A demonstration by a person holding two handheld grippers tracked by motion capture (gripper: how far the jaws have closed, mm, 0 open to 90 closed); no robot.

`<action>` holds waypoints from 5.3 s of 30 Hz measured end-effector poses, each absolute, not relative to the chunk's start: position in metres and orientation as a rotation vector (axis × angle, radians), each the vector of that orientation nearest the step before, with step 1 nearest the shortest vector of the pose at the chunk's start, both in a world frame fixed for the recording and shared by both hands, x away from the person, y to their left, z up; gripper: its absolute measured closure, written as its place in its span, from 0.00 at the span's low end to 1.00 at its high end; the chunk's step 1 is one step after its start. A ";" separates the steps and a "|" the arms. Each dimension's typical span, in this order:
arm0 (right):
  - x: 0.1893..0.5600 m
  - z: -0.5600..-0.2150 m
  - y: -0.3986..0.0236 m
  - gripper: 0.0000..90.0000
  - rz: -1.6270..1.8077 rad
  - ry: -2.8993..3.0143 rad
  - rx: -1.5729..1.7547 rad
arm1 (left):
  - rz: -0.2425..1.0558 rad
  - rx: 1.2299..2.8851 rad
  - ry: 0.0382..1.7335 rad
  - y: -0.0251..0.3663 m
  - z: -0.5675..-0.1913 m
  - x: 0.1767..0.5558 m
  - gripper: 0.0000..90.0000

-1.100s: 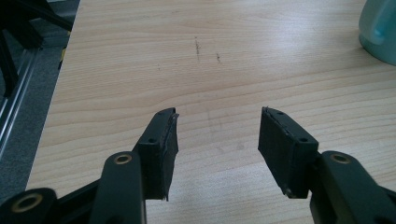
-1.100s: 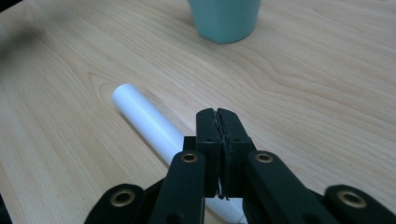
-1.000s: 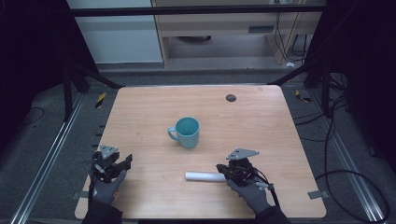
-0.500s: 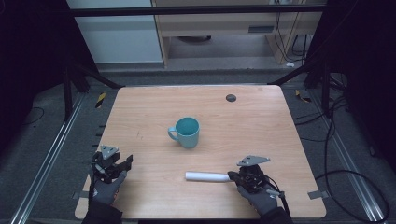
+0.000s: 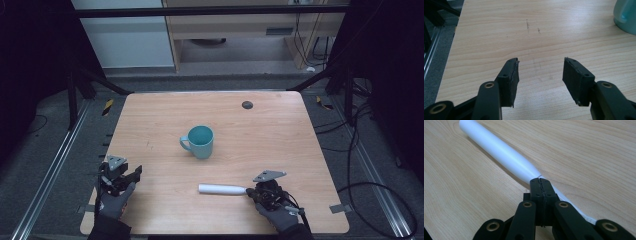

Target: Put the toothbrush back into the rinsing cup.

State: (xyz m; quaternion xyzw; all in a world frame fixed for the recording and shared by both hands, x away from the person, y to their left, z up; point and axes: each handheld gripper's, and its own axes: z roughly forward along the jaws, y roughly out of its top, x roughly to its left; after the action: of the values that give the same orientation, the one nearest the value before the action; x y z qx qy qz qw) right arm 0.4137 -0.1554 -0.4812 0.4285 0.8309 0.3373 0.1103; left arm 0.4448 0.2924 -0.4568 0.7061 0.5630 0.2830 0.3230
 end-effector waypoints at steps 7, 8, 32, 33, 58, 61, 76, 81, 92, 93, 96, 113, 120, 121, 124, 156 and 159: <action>0.416 -0.483 -0.156 1.00 0.971 2.438 1.275 | 0.744 1.851 1.477 0.293 -0.457 0.445 0.51; 0.416 -0.483 -0.156 1.00 0.971 2.435 1.277 | 0.744 1.853 1.476 0.292 -0.456 0.445 0.51; 0.433 -0.488 -0.158 1.00 0.930 2.383 1.323 | 0.745 1.856 1.474 0.291 -0.457 0.445 0.51; 0.435 -0.489 -0.156 1.00 0.923 2.381 1.326 | 0.744 1.855 1.474 0.291 -0.457 0.445 0.51; 0.456 -0.487 -0.155 1.00 0.947 2.333 1.330 | 0.744 1.856 1.472 0.291 -0.457 0.446 0.51; 0.457 -0.488 -0.156 1.00 0.956 2.328 1.336 | 0.740 1.857 1.473 0.291 -0.457 0.447 0.51; 0.438 -0.454 -0.124 1.00 1.154 2.353 1.187 | 0.747 1.853 1.479 0.292 -0.456 0.446 0.51; 0.434 -0.455 -0.100 1.00 1.191 2.413 1.144 | 0.751 1.856 1.482 0.292 -0.456 0.445 0.50; 0.434 -0.475 -0.055 1.00 1.152 2.547 1.078 | 0.752 1.855 1.485 0.294 -0.456 0.445 0.50; 0.434 -0.476 -0.053 1.00 1.148 2.553 1.078 | 0.753 1.853 1.486 0.294 -0.456 0.445 0.50; 0.434 -0.479 -0.053 1.00 1.135 2.560 1.085 | 0.754 1.852 1.487 0.294 -0.456 0.445 0.50; 0.428 -0.482 -0.061 1.00 1.105 2.579 1.085 | 0.752 1.854 1.485 0.294 -0.456 0.445 0.50; 0.426 -0.482 -0.067 1.00 1.095 2.582 1.090 | 0.751 1.854 1.484 0.294 -0.456 0.445 0.50; 0.426 -0.482 -0.068 1.00 1.095 2.581 1.088 | 0.751 1.854 1.484 0.294 -0.456 0.445 0.50; 0.425 -0.481 -0.071 1.00 1.094 2.579 1.093 | 0.751 1.855 1.483 0.294 -0.456 0.445 0.50; 0.408 -0.483 -0.091 0.99 1.081 2.574 1.147 | 0.749 1.851 1.481 0.293 -0.455 0.444 0.50; 0.407 -0.484 -0.095 0.99 1.080 2.575 1.152 | 0.748 1.850 1.482 0.293 -0.455 0.444 0.50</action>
State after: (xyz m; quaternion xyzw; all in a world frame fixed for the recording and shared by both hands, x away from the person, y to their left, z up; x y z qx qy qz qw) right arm 0.4074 -0.0950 -0.4844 0.3806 0.8510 0.3568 0.0605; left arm 0.4440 0.2933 -0.4549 0.7046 0.5645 0.2849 0.3220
